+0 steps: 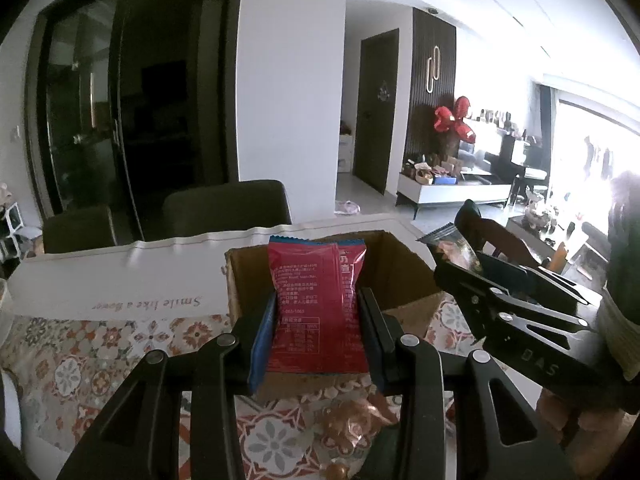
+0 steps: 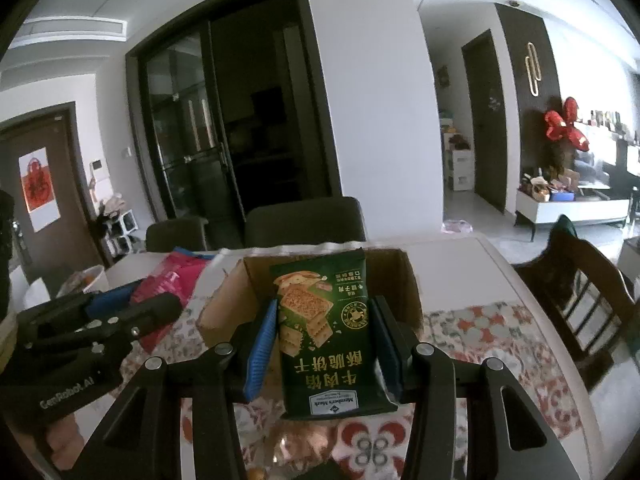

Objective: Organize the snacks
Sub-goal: 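Lift both packs over the cardboard box and release them inside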

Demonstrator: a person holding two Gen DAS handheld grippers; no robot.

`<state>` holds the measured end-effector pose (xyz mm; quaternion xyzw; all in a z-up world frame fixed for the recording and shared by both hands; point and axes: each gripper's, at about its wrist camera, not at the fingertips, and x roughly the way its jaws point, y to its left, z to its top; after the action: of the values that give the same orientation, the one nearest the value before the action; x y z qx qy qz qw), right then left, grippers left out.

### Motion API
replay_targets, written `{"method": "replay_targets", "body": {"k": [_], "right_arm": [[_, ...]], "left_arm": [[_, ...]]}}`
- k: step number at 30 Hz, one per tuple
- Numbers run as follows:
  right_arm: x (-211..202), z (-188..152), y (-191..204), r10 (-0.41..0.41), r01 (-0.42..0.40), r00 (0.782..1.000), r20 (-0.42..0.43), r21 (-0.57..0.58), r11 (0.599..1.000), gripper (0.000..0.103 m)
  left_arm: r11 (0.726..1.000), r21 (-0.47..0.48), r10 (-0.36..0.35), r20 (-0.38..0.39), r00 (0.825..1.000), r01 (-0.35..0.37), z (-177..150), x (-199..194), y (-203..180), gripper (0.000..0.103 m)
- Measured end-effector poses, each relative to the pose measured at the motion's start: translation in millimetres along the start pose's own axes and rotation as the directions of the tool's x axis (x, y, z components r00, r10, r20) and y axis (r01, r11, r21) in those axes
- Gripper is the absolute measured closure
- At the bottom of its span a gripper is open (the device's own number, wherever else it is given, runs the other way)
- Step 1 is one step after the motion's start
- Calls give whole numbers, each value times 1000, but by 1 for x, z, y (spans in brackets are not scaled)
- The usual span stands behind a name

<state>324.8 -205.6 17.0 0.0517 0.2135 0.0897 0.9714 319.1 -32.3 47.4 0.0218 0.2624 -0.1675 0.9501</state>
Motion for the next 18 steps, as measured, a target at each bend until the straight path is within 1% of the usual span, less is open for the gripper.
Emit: {"method": "replay_targets", "body": {"k": [4,11,18], "right_arm": [[20,19,-3,1,-1,1000,-26,-9,1000,56],[60,37,-12,0,-3,996,-93,-28,1000,56],[98,38,-24,10,-9,982,-186,3,1000,56]], "left_arm": [[1000,-13,-8,-28,1000,8,13,20,5,64],[999,-28,-21,-91,996,18,27,60,14,64],[997,-69,-57,-162,985,46,37,98,21,63]]}}
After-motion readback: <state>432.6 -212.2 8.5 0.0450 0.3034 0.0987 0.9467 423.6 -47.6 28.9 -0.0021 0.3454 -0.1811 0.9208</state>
